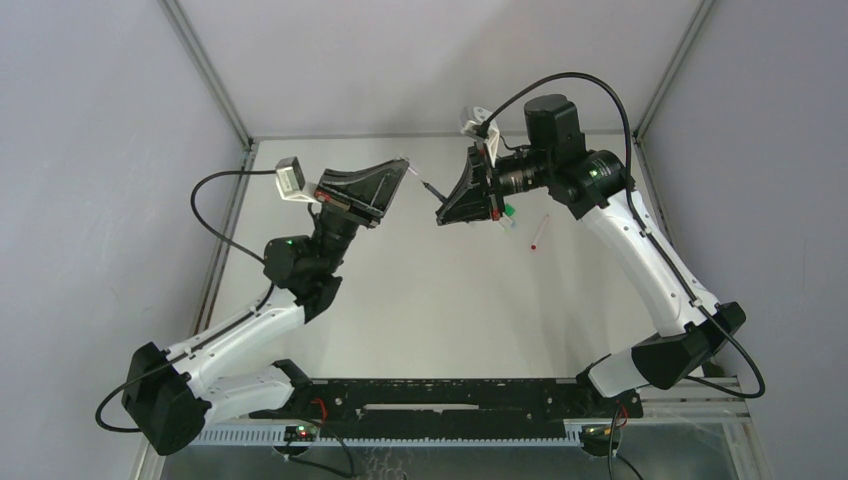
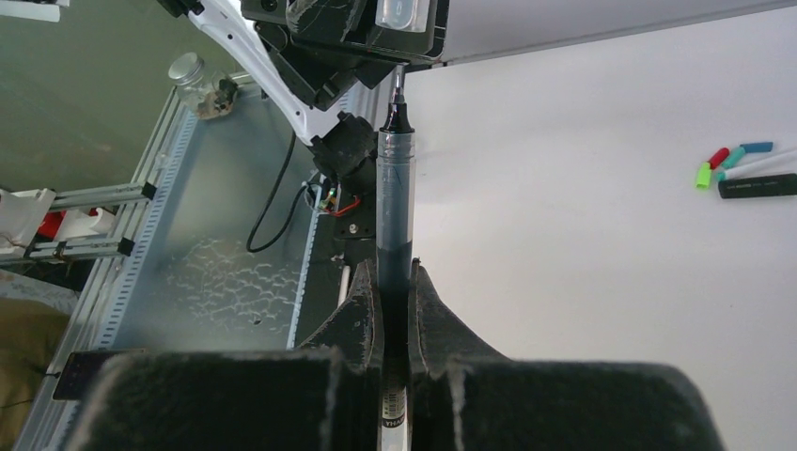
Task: Insert the pens into the pen caps
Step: Insert the pen cap onto the pen.
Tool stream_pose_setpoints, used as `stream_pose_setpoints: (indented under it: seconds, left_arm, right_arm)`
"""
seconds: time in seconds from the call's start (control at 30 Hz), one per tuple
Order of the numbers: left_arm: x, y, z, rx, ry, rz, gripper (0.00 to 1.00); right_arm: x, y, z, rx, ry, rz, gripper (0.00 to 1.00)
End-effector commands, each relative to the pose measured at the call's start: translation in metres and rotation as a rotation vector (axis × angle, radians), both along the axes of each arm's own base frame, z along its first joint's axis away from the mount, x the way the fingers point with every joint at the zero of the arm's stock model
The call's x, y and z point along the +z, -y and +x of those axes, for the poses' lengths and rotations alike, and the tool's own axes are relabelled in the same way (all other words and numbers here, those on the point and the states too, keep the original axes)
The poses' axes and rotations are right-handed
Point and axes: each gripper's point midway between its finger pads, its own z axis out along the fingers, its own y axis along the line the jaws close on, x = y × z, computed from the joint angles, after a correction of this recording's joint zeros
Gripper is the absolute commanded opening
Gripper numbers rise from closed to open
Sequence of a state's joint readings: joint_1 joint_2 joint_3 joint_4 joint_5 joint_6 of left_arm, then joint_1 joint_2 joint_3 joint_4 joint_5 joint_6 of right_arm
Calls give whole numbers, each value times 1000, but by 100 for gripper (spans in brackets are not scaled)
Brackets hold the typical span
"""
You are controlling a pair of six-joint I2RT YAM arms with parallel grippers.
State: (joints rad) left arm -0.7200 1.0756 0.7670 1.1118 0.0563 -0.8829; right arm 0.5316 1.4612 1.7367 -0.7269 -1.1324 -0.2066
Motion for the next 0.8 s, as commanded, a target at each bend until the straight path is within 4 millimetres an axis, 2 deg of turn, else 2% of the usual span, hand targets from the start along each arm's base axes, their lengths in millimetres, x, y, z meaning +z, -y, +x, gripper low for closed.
stream_pose_setpoints:
  seconds: [0.0, 0.77]
  left_arm:
    - [14, 0, -6, -5, 39, -13, 0]
    - [13, 4, -7, -24, 41, 0, 0]
  right_arm:
    - [17, 3, -7, 27, 40, 33, 0]
    - [19, -2, 4, -28, 7, 30, 0]
